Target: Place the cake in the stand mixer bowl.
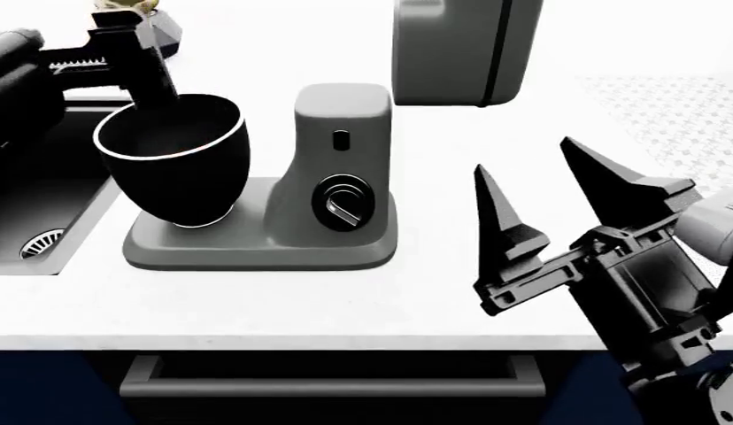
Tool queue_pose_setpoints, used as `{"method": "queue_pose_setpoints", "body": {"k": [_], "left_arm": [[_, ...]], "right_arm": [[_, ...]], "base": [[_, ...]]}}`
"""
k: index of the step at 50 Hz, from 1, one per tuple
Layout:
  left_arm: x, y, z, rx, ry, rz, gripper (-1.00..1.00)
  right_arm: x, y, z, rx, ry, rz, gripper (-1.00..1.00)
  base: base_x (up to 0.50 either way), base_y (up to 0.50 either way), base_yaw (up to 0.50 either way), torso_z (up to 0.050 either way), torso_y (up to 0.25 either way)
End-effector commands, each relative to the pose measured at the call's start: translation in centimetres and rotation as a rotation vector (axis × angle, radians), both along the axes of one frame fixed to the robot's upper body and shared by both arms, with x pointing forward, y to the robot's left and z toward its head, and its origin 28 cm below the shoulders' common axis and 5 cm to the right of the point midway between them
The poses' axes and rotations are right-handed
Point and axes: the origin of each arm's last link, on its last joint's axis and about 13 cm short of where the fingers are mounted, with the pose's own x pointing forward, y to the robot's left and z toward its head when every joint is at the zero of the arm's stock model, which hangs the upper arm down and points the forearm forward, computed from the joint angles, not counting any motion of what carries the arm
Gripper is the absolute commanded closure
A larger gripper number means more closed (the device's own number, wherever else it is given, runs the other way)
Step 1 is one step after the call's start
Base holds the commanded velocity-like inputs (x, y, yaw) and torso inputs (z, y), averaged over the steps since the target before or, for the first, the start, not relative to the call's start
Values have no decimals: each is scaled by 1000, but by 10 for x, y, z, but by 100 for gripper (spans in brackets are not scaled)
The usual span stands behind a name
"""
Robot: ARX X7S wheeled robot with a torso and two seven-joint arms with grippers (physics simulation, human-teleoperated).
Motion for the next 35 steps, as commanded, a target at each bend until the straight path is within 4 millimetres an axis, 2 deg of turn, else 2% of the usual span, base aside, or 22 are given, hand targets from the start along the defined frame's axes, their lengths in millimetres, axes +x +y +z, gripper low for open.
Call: {"method": "queue_pose_setpoints", "body": {"k": [1, 13, 20, 35], "left_arm": [[-34, -10, -17, 49, -71, -66, -100], [-40, -21, -23, 99, -97, -110, -100], [-36, -21, -27, 114, -96, -111, -100], [-40, -28, -23, 139, -120, -130, -100]], "right_arm": [[-14, 4, 10, 29, -42, -1, -100], [-24, 8, 16, 24, -72, 11, -100], [-26, 10, 19, 23, -86, 16, -100], [-33, 13, 28, 16, -117, 21, -100]], "base": [[0, 0, 0, 0, 0], [0, 0, 0, 0, 0], [0, 0, 0, 0, 0], [0, 0, 0, 0, 0]]}}
